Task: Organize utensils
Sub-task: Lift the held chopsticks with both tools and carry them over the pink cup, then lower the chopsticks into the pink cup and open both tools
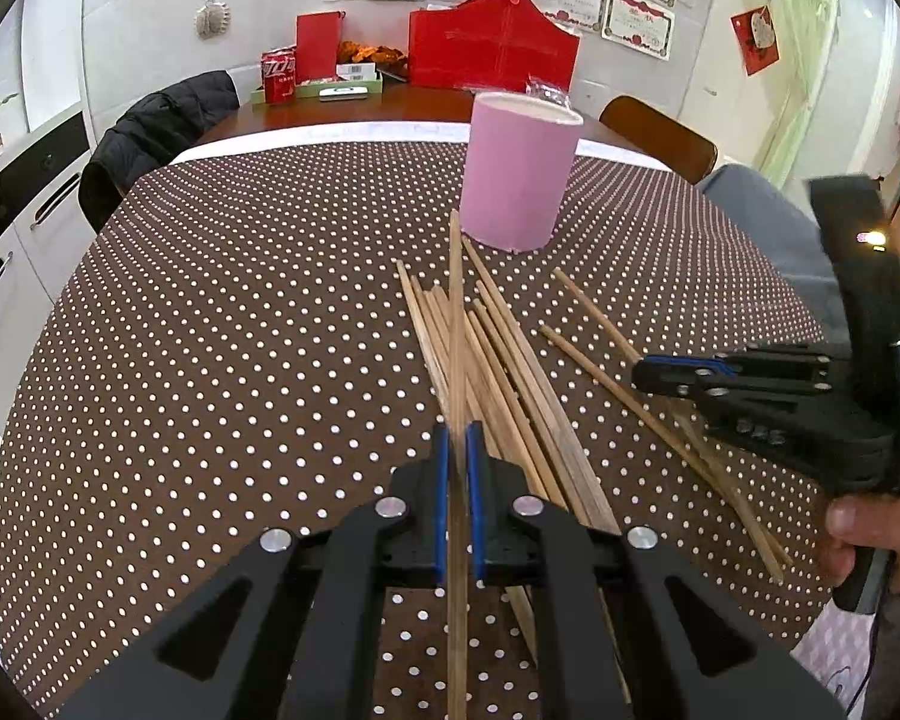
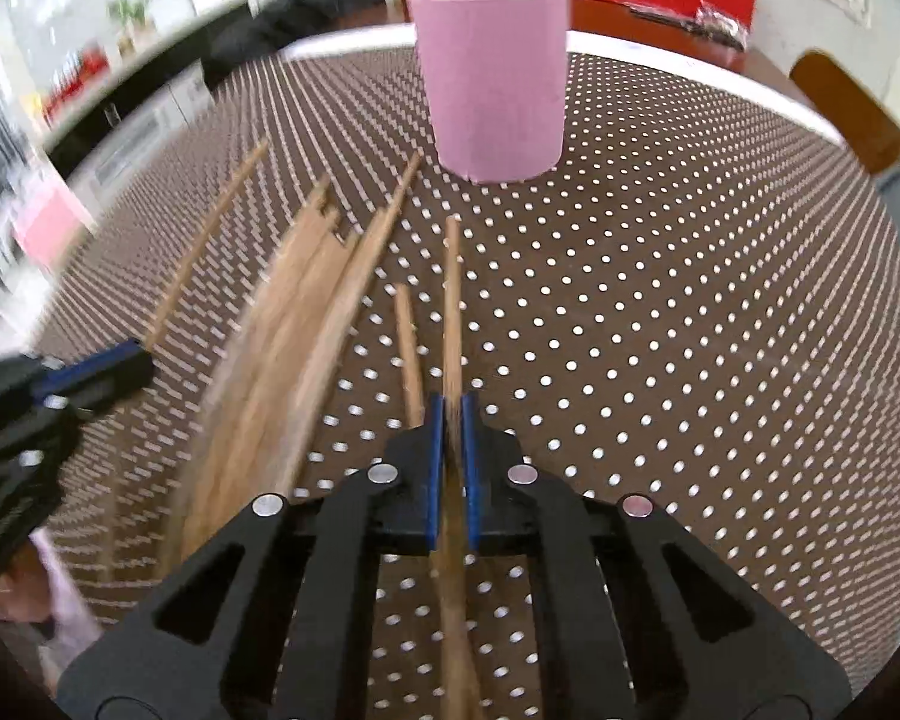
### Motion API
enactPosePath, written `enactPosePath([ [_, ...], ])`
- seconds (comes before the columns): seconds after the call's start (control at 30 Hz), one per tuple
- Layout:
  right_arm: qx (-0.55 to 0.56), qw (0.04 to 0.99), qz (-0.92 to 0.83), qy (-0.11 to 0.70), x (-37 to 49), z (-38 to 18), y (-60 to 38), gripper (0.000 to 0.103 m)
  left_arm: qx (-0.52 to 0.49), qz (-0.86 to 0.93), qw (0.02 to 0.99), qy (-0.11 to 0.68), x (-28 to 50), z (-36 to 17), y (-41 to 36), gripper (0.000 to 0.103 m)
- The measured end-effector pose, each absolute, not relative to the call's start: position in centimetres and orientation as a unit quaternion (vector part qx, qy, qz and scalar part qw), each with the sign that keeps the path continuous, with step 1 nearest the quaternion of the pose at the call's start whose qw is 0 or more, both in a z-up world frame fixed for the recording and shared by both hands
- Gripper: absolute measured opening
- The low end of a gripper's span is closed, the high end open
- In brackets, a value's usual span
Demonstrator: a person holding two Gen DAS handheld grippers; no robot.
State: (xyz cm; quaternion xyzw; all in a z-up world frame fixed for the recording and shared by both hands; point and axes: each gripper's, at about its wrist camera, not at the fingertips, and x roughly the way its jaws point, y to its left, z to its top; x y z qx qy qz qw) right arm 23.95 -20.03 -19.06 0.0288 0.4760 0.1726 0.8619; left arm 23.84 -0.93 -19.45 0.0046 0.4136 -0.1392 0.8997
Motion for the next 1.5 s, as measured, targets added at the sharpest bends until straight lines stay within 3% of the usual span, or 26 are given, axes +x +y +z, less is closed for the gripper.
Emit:
enactPosePath([
  [0.2,0.094,0.876,0.193,0.432,22.4,-17.5,-22.1,0.006,-0.010,-0.140,0.910,0.391,24.4,-17.7,-0.6,0.006],
  [0.53,0.144,0.917,0.225,0.296,21.1,-8.9,-24.1,0.006,-0.031,-0.152,0.940,0.303,27.0,-12.0,-1.4,0.006],
  [0.97,0.162,0.961,0.186,0.121,31.7,-0.4,-25.0,0.006,-0.103,-0.182,0.974,0.092,35.7,-2.3,-4.6,0.006],
  [1.2,0.175,0.966,0.170,0.088,37.0,-0.7,-24.9,0.006,-0.095,-0.188,0.976,0.056,40.3,-2.8,-7.5,0.006],
  [1.5,0.175,0.966,0.162,0.098,40.6,-4.0,-24.4,0.006,-0.099,-0.175,0.976,0.087,44.1,-7.7,-8.2,0.006],
])
